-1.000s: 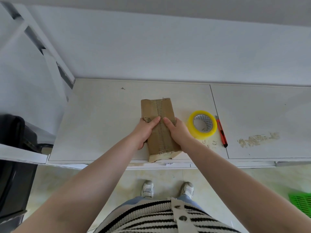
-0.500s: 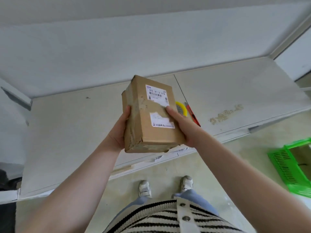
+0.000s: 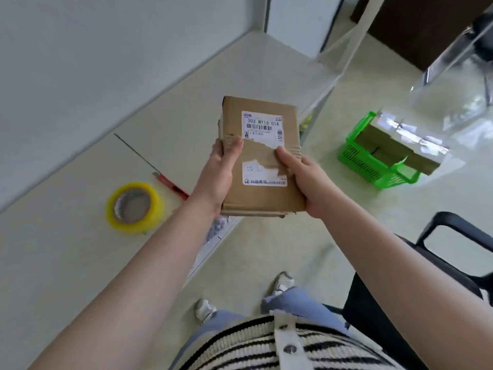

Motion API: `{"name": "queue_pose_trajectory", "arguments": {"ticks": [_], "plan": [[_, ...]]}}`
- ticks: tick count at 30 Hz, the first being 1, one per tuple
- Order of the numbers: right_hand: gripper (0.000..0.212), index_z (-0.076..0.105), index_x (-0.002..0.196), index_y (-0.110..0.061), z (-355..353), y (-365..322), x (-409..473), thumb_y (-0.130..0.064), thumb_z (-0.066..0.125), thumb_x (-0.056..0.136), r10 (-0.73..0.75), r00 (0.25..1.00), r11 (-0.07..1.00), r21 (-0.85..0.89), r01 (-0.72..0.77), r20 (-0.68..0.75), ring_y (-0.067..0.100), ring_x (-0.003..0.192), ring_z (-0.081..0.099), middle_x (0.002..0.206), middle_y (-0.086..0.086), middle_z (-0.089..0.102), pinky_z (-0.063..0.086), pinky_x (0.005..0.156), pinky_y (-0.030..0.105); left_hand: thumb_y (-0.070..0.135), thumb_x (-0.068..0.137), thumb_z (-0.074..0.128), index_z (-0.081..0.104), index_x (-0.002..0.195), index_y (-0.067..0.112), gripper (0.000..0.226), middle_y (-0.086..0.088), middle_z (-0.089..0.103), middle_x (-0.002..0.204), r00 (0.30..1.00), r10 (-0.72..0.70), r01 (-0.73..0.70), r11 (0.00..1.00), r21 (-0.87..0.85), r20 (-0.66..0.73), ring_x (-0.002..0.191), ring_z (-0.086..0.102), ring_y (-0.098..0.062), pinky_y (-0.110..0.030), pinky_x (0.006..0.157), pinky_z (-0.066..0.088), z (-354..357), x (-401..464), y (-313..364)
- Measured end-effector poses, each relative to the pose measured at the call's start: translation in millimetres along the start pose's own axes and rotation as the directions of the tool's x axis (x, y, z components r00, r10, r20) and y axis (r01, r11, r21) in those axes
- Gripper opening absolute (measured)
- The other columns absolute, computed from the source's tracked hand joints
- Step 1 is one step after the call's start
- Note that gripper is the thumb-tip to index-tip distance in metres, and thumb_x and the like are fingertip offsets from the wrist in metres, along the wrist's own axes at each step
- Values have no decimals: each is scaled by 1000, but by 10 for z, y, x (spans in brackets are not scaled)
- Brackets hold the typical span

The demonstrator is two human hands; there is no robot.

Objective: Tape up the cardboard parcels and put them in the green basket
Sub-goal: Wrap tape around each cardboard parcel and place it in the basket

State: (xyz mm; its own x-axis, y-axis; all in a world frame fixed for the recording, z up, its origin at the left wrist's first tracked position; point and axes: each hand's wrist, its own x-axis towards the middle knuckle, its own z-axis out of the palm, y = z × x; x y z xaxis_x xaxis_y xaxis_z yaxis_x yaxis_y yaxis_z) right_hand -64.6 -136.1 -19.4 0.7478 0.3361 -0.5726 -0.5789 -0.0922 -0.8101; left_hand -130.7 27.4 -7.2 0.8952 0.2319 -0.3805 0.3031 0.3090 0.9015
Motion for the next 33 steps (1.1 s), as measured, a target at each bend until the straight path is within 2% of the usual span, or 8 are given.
{"name": "queue_pose_trajectory", "arguments": {"ticks": [4, 6, 12, 17, 23, 27, 29, 33], "plan": [[33, 65, 110, -23, -907, -50, 140, -47, 67, 88, -4, 991, 999, 53, 11, -135, 17, 85, 74, 96, -2, 77, 60, 70, 33, 37, 100, 53, 49, 137, 18, 42, -6, 68, 122, 995, -58, 55, 998, 39, 86, 105, 70, -25, -42, 80, 60, 857, 520, -237], [35, 65, 113, -24, -1321, -67, 213, -48, 67, 88, 0, 984, 997, 78, 14, -179, 18, 87, 74, 99, -1, 76, 59, 71, 33, 34, 102, 49, 50, 136, 17, 37, -7, 69, 121, 987, -99, 91, 994, 64, 131, 103, 71, -24, -40, 76, 60, 1257, 755, -354], [35, 65, 113, -26, -2294, -171, 395, -49, 67, 87, 40, 960, 988, 153, 3, -276, 18, 86, 74, 97, -2, 76, 60, 74, 36, 36, 103, 48, 51, 134, 14, 38, -12, 70, 117, 959, -206, 177, 972, 155, 194, 98, 72, -27, -41, 75, 60, 2237, 1282, -513], [31, 65, 111, -27, -2899, -337, 605, -49, 66, 88, 51, 932, 980, 198, 23, -360, 16, 84, 74, 95, -4, 77, 60, 70, 32, 34, 103, 48, 51, 133, 12, 37, -12, 70, 113, 933, -270, 226, 954, 197, 239, 88, 73, -21, -31, 63, 59, 2897, 1725, -500], [26, 67, 102, -26, -3588, -582, 1105, -48, 67, 88, 100, 885, 964, 266, 28, -455, 9, 70, 73, 82, -9, 76, 56, 55, 23, 33, 103, 48, 53, 133, 10, 39, -15, 69, 118, 897, -325, 238, 926, 294, 299, 99, 70, -27, -37, 77, 60, 3609, 2517, -536], [24, 67, 98, -26, -4032, -858, 1548, -48, 66, 89, 131, 862, 956, 294, 22, -489, 6, 66, 72, 76, -11, 75, 54, 51, 21, 34, 103, 49, 55, 130, 13, 35, -6, 73, 104, 871, -349, 231, 912, 338, 346, 87, 72, -19, -32, 70, 59, 4054, 3171, -513], [22, 66, 97, -26, -4237, -1027, 1753, -47, 65, 89, 159, 844, 948, 317, 13, -512, 5, 63, 71, 73, -12, 75, 53, 49, 19, 35, 102, 49, 55, 132, 11, 38, -8, 73, 108, 853, -388, 259, 895, 364, 348, 89, 72, -22, -34, 72, 59, 4273, 3489, -476], [32, 67, 111, -22, -4685, -1324, 2160, -46, 63, 91, 168, 822, 950, 311, 11, -543, 8, 73, 71, 93, -4, 75, 54, 55, 20, 35, 103, 48, 53, 134, 9, 40, -11, 71, 111, 821, -427, 261, 872, 415, 378, 92, 71, -25, -37, 75, 59, 4774, 4081, -400]]}}
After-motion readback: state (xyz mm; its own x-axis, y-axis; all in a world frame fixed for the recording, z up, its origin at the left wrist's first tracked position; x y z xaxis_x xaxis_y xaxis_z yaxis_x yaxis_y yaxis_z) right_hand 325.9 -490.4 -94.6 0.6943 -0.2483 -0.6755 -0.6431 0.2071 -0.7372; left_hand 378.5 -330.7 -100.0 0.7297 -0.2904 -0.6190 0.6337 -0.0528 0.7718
